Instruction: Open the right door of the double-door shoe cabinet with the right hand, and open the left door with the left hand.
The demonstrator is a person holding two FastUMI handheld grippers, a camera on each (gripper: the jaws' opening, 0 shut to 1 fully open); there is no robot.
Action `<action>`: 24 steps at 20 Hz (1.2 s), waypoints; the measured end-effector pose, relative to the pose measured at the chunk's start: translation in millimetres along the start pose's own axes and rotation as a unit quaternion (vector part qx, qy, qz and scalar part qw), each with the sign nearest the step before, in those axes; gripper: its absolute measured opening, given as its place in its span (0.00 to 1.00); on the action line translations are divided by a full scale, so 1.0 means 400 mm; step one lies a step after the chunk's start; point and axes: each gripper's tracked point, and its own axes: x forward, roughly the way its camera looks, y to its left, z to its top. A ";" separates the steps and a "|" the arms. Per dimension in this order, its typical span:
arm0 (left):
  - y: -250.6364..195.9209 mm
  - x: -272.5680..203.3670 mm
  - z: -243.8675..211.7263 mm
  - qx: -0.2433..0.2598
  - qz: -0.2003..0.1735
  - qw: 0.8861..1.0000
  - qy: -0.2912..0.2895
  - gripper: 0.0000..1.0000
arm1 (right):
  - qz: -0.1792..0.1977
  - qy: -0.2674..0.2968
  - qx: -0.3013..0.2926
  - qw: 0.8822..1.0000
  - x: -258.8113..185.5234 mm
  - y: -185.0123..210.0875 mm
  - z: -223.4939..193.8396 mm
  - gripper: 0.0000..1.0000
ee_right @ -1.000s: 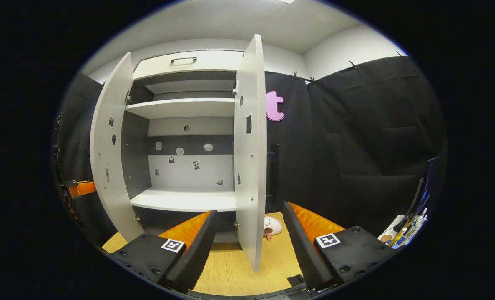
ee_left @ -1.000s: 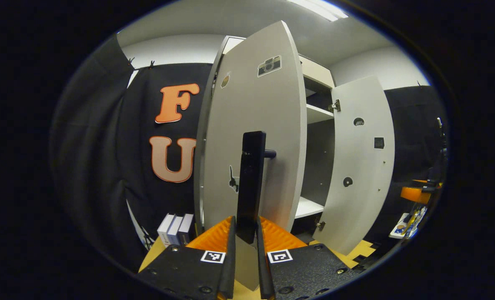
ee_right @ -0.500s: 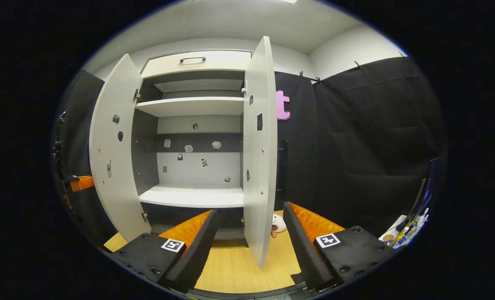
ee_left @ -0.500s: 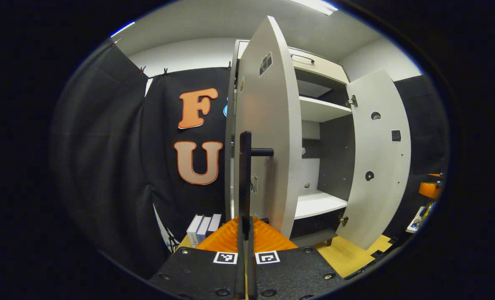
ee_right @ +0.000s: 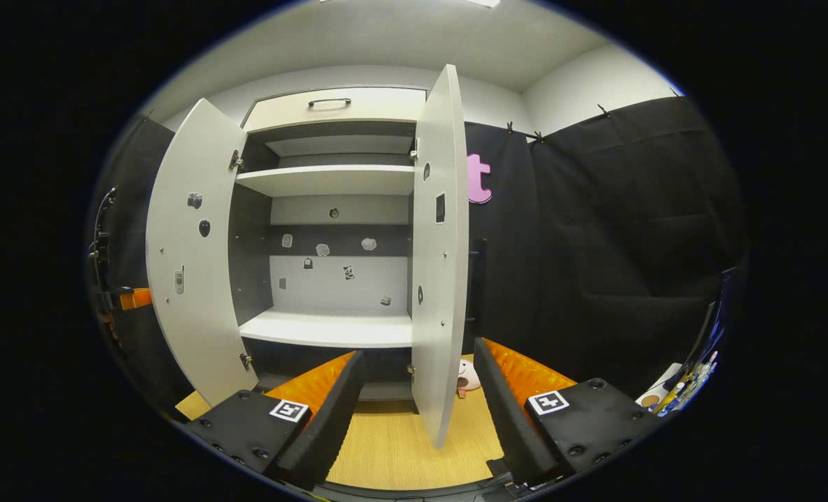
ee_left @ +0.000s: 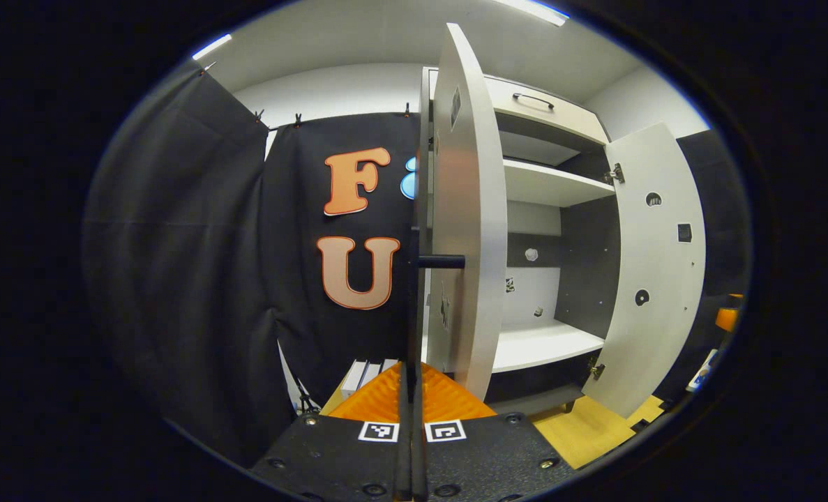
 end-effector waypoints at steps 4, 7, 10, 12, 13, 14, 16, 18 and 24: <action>-0.004 -0.001 -0.002 -0.012 0.000 1.000 0.001 0.01 | 0.000 0.002 0.003 1.000 0.008 -0.013 0.000 0.99; 0.005 -0.010 -0.004 -0.014 0.011 1.000 0.004 0.05 | -0.001 0.002 0.005 1.000 0.011 -0.022 -0.002 0.99; 0.026 -0.037 0.004 -0.009 0.037 0.999 0.001 0.12 | -0.005 0.005 0.006 1.000 0.021 -0.035 -0.010 0.99; 0.029 -0.058 0.010 -0.012 0.048 0.999 -0.001 0.10 | -0.005 0.008 0.008 1.000 0.029 -0.038 -0.015 0.94; 0.029 -0.068 0.015 -0.014 0.051 0.999 -0.004 0.05 | -0.004 0.008 0.007 1.000 0.031 -0.038 -0.016 0.94; 0.026 -0.080 0.023 -0.015 0.053 0.998 -0.008 0.11 | -0.003 0.009 0.006 1.000 0.037 -0.036 -0.019 0.94; 0.021 -0.103 0.026 -0.014 0.058 0.998 -0.012 0.11 | -0.001 0.011 0.002 1.000 0.043 -0.036 -0.024 0.99; 0.011 -0.125 0.027 -0.016 0.056 0.998 -0.014 0.14 | -0.001 0.013 -0.002 1.000 0.050 -0.034 -0.032 0.94; -0.030 -0.171 0.031 -0.031 0.049 0.998 -0.011 0.19 | 0.005 0.025 -0.006 1.000 0.051 -0.028 -0.056 0.94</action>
